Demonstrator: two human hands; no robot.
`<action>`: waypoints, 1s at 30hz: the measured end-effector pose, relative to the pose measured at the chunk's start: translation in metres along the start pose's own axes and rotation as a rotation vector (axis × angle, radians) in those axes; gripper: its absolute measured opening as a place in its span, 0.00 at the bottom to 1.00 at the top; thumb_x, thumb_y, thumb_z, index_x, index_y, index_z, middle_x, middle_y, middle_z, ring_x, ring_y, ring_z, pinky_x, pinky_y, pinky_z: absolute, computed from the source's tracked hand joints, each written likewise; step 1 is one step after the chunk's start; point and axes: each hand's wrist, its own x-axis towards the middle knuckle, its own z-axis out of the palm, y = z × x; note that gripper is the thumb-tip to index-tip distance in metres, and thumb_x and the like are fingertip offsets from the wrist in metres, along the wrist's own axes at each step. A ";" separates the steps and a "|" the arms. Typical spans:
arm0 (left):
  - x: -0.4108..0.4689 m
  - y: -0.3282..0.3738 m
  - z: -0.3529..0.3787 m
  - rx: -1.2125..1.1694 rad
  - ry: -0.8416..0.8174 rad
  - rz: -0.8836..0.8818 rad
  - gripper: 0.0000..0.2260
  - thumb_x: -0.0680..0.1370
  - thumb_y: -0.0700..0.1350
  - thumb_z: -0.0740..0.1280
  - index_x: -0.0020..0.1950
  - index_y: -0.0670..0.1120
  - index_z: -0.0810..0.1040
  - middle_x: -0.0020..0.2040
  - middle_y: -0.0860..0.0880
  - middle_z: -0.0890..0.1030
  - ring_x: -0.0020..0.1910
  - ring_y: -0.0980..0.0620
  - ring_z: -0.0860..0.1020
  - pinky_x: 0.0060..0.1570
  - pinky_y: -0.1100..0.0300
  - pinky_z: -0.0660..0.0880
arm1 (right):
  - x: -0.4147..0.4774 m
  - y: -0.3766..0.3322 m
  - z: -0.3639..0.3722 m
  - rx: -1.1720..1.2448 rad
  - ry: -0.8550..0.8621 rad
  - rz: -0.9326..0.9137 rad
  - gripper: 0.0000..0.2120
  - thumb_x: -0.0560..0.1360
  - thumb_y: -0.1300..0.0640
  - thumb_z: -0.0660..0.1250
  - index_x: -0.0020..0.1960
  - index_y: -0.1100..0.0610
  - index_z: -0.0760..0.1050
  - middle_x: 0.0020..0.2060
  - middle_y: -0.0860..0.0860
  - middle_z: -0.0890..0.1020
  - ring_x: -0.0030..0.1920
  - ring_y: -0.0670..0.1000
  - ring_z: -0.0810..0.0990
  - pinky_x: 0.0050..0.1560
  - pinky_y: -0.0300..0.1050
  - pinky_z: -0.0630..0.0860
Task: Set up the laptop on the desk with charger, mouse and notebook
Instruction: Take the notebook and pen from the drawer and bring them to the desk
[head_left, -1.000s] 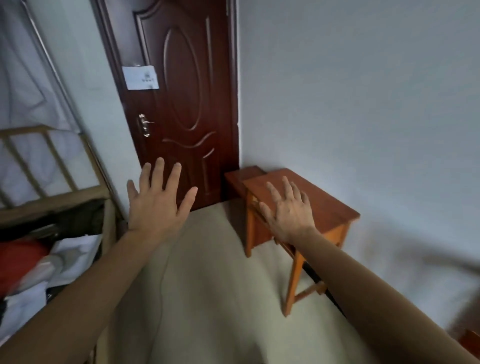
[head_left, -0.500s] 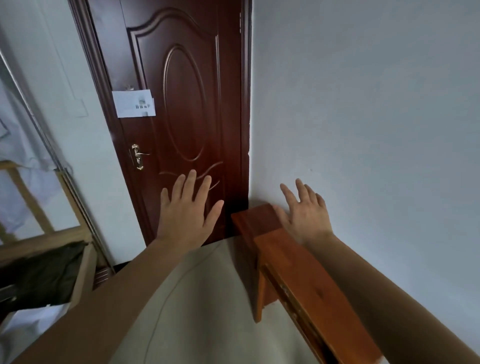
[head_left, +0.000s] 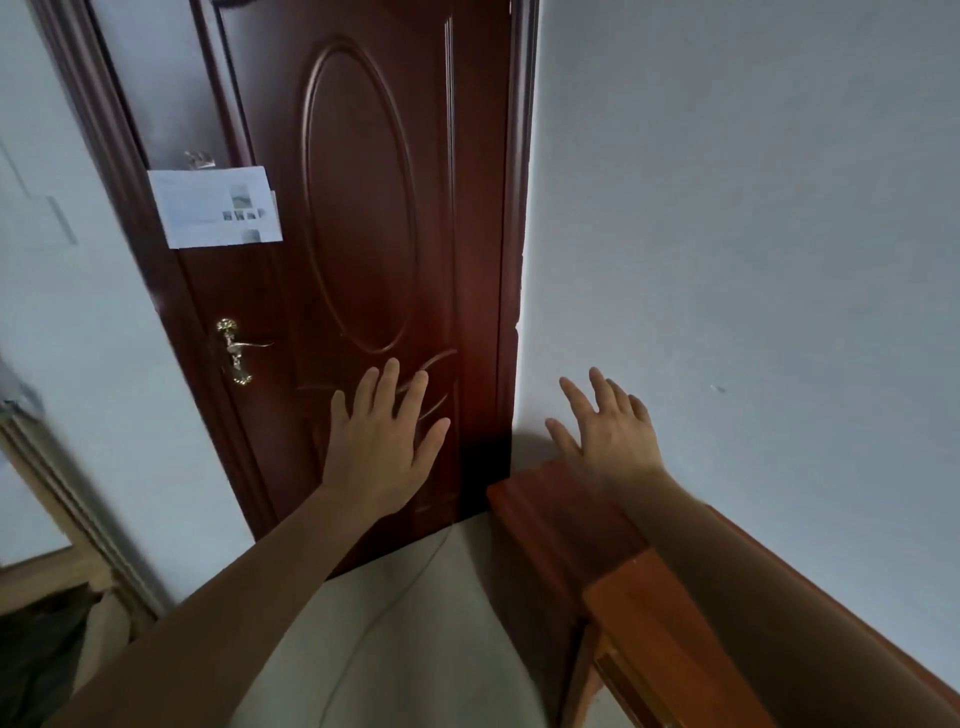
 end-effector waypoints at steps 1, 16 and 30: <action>0.017 -0.007 0.009 0.011 0.012 0.030 0.32 0.81 0.64 0.45 0.79 0.48 0.60 0.79 0.39 0.61 0.77 0.39 0.60 0.70 0.33 0.63 | 0.012 -0.002 0.003 0.002 0.007 0.009 0.32 0.82 0.34 0.43 0.81 0.45 0.48 0.81 0.57 0.51 0.80 0.59 0.53 0.78 0.59 0.52; 0.316 0.017 0.180 -0.067 -0.087 0.286 0.30 0.81 0.62 0.50 0.79 0.48 0.61 0.78 0.39 0.62 0.76 0.38 0.62 0.69 0.34 0.64 | 0.224 0.067 0.112 -0.036 -0.028 0.307 0.31 0.82 0.37 0.50 0.81 0.49 0.55 0.79 0.60 0.59 0.77 0.59 0.61 0.76 0.57 0.57; 0.477 0.069 0.329 -0.187 -0.262 0.545 0.32 0.81 0.64 0.47 0.80 0.47 0.55 0.79 0.39 0.58 0.76 0.40 0.60 0.67 0.38 0.65 | 0.292 0.120 0.183 -0.028 -0.175 0.708 0.26 0.82 0.38 0.53 0.75 0.51 0.67 0.67 0.54 0.76 0.67 0.56 0.74 0.62 0.52 0.71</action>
